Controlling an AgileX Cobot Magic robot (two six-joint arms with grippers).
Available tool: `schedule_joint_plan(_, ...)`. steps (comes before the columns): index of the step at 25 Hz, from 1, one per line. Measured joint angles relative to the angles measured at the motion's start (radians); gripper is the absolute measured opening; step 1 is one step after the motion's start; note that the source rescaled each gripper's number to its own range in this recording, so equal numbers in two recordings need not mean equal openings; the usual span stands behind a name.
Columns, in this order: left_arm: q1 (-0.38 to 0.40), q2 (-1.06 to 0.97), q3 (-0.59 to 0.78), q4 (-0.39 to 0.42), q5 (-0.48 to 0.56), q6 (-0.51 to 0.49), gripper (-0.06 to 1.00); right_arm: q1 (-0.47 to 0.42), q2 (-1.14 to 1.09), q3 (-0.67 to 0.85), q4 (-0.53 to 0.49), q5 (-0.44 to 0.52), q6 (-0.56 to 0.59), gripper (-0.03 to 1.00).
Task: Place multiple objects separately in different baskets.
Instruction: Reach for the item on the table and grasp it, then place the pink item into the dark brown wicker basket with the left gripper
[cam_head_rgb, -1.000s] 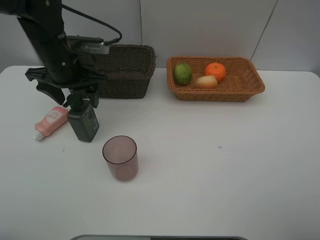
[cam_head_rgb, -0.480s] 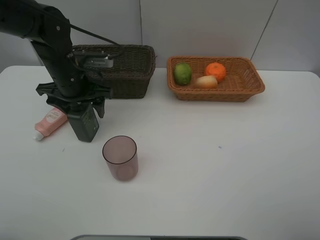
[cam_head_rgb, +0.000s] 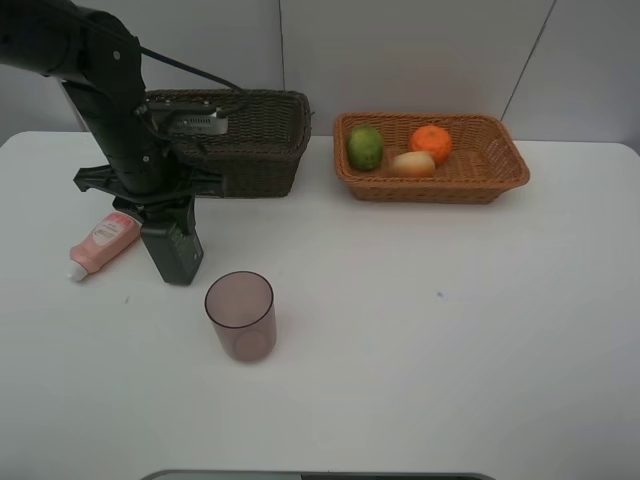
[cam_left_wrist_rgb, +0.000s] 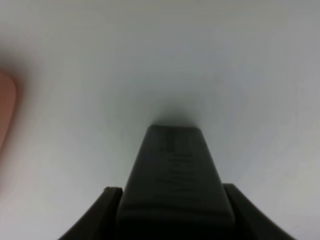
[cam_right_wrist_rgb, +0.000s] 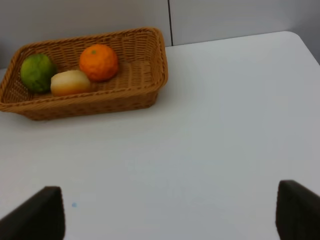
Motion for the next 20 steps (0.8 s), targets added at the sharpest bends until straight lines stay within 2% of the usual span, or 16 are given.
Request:
schedule_joint_plan(15, 0.0, 0.0, 0.0, 0.0, 0.0, 0.001, 0.5, 0.0, 0.0, 0.0, 0.0, 0.0, 0.0, 0.81)
schedule_joint_plan(20, 0.0, -0.032, -0.001, 0.033, 0.008, 0.001, 0.5, 0.0, 0.0, 0.0, 0.0, 0.0, 0.0, 0.81)
